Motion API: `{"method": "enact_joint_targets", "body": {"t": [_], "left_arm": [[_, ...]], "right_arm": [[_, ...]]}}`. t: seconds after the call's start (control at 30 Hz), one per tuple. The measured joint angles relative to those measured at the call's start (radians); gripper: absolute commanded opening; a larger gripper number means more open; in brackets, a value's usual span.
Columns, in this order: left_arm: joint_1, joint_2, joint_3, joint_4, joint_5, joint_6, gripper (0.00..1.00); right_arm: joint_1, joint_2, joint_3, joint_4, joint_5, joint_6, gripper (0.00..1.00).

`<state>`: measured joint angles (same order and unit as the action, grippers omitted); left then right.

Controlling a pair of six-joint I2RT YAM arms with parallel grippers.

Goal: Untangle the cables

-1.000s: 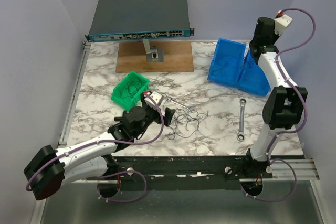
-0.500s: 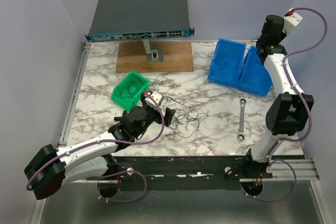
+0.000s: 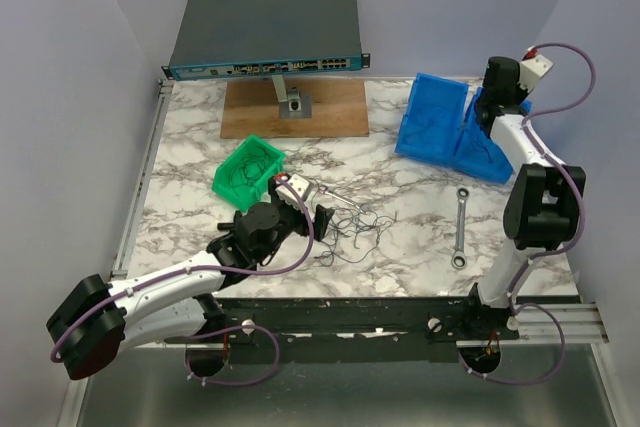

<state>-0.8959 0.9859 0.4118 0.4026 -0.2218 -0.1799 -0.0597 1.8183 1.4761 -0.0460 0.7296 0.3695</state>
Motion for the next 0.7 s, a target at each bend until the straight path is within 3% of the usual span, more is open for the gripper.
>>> {"method": "enact_joint_targets", "body": {"t": [0.03,0.07,0.1,0.13,0.47,0.7], "left_arm": [[0.0,0.0,0.0,0.0,-0.002,0.0,0.99],[0.0,0.0,0.0,0.0,-0.003,0.0,0.98],[0.0,0.0,0.0,0.0,-0.003,0.0,0.99],[0.0,0.0,0.0,0.0,-0.003,0.0,0.98],[0.0,0.003,0.005,-0.023,-0.024,-0.005,0.99],[0.0,0.023,0.027,-0.07,-0.031,-0.019,0.99]], "right_arm": [[0.0,0.014,-0.009,-0.002,0.0,0.004,0.14],[0.0,0.031,-0.016,-0.005,-0.001,0.008,0.45],[0.0,0.046,-0.02,-0.01,-0.002,0.016,0.65],[0.0,0.059,-0.023,-0.014,-0.006,0.029,0.69],[0.0,0.068,-0.047,-0.102,-0.169,0.101,0.87],[0.0,-0.094,-0.103,-0.177,-0.347,0.138,0.9]]}}
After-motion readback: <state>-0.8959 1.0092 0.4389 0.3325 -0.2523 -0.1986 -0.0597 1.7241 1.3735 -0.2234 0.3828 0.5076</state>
